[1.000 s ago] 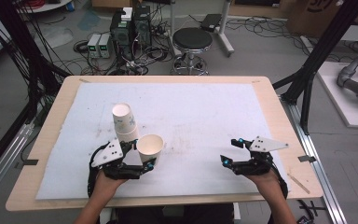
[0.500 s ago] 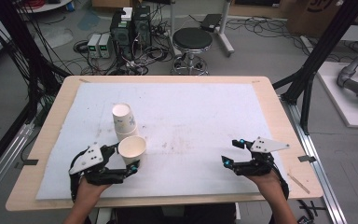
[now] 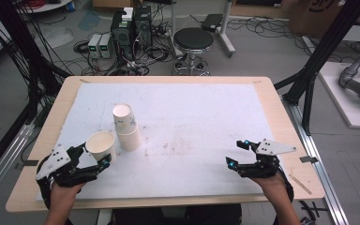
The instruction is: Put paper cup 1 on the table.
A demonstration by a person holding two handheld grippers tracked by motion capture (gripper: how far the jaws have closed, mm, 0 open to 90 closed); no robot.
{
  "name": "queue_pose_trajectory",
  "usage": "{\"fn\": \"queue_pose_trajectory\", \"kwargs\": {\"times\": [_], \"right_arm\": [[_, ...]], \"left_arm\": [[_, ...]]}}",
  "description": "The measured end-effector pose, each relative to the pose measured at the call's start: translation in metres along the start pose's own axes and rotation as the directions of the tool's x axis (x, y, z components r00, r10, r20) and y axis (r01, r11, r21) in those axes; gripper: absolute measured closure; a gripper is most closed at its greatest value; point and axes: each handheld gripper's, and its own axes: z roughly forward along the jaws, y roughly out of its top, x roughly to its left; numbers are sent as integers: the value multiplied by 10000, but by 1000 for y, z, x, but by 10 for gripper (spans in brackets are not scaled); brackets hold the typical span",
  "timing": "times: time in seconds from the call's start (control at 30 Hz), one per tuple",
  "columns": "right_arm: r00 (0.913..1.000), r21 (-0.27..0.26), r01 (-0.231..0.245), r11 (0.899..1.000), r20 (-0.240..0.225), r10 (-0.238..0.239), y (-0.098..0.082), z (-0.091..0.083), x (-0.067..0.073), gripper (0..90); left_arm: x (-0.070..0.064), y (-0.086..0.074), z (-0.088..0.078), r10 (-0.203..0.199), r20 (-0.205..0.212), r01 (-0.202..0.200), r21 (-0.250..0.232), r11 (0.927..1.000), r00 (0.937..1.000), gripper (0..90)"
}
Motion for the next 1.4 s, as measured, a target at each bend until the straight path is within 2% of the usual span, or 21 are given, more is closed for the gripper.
{"fn": "queue_pose_trajectory", "kwargs": {"times": [0.1, 0.23, 0.43, 0.5, 0.57, 0.63, 0.7, 0.8, 0.9, 0.97, 1.03, 1.17, 1.27, 1.4], "right_arm": [[10000, -29, 85, 10000, 15, -85, 0, 1, -1, 230], [10000, 36, -41, 10000, 2, 41, 0, 3, -2, 230], [10000, 64, 2, 10000, -39, -2, 1, 5, -2, 230], [10000, 49, -4, 10000, -30, 5, 1, 4, -2, 230], [10000, 63, -44, 10000, -33, 44, 0, 4, -3, 230], [10000, 89, -82, 9999, -24, 82, 0, 4, -3, 230], [10000, 78, -54, 10000, -12, 54, -1, 4, -3, 230], [10000, 94, -80, 9999, -24, 81, -1, 4, -3, 230], [10000, 77, -46, 10000, -21, 46, -1, 4, -3, 230], [10000, 65, 12, 10000, 5, -12, -1, 3, -4, 231], [10000, 53, -6, 10000, 6, 6, -1, 3, -4, 231], [10000, 84, -4, 10000, -33, 4, 0, 3, -3, 233], [10000, 98, 4, 10000, -58, -3, 0, 2, -2, 233], [10000, 87, 5, 10000, -79, -5, 1, 1, -2, 233]], "left_arm": [[14, -1, -5, -44, -474, 46, 43, 10000, 9989, 300], [37, -1, -3, -71, -1123, 93, 185, 9998, 9936, 300], [64, -3, 20, -325, -1793, 389, 322, 9987, 9833, 300], [71, -4, 27, -314, -1905, 416, 496, 9979, 9812, 300], [77, -5, 34, -325, -2127, 492, 733, 9961, 9766, 300], [84, -7, 40, -546, -2359, 731, 706, 9948, 9702, 299], [90, -11, 45, -670, -2671, 947, 923, 9912, 9613, 298], [101, -21, 52, -819, -3205, 1349, 1468, 9799, 9437, 297], [103, -24, 54, -690, -3497, 1384, 1773, 9744, 9343, 298], [103, -25, 56, -513, -3603, 1308, 2000, 9710, 9314, 299], [102, -25, 57, -396, -3621, 1249, 2153, 9685, 9313, 300], [101, -25, 57, -90, -3810, 1142, 2544, 9603, 9245, 304], [98, -25, 55, -92, -3877, 1201, 2628, 9573, 9217, 305], [96, -25, 50, -72, -3971, 1324, 2889, 9482, 9178, 305]]}}
